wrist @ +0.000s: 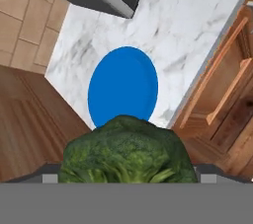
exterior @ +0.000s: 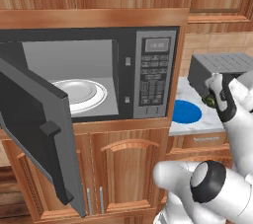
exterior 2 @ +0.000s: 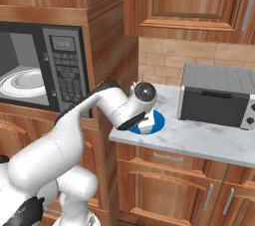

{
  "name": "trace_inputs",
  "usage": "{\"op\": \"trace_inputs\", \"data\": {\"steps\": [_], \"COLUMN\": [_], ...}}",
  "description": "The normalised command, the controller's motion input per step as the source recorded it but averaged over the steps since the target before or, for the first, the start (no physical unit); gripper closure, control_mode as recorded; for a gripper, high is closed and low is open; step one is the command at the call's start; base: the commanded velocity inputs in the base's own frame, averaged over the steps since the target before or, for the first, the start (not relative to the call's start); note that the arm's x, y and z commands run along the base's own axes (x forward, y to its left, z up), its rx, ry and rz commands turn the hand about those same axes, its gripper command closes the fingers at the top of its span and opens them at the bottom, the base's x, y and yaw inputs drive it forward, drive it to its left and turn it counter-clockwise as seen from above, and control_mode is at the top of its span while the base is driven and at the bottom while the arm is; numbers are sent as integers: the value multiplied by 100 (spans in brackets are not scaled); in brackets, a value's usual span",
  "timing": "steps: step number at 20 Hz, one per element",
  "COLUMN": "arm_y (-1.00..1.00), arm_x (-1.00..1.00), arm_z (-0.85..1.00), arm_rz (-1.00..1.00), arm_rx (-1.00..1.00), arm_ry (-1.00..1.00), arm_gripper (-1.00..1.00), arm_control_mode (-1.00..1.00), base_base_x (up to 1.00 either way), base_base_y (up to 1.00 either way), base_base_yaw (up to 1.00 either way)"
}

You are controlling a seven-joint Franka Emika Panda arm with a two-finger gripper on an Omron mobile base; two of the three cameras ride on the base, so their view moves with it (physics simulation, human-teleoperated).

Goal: Pick the broccoli from the counter and place it in the microwave. Then turn on the microwave.

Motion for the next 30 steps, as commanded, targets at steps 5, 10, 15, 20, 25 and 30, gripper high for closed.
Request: {"op": "trace_inputs", "data": {"steps": [5,10,15,20,25,30], "arm_y": [75,93,100,100,100,100], "arm_x": [-88,-75,-41,-9,0,0], "arm_z": [43,43,19,8,7,11], "arm_rz": [7,13,19,23,25,21], "arm_rx": [-4,-8,-6,-1,-4,-9], "arm_ry": [2,3,3,1,-1,-8], "arm_gripper": [100,100,100,100,100,100], "arm_control_mode": [-100,-100,-100,-100,-100,-100], "base_base_x": [0,0,0,0,0,0], "base_base_y": [0,0,0,0,0,0], "base_base_yaw": [0,0,0,0,0,0]}}
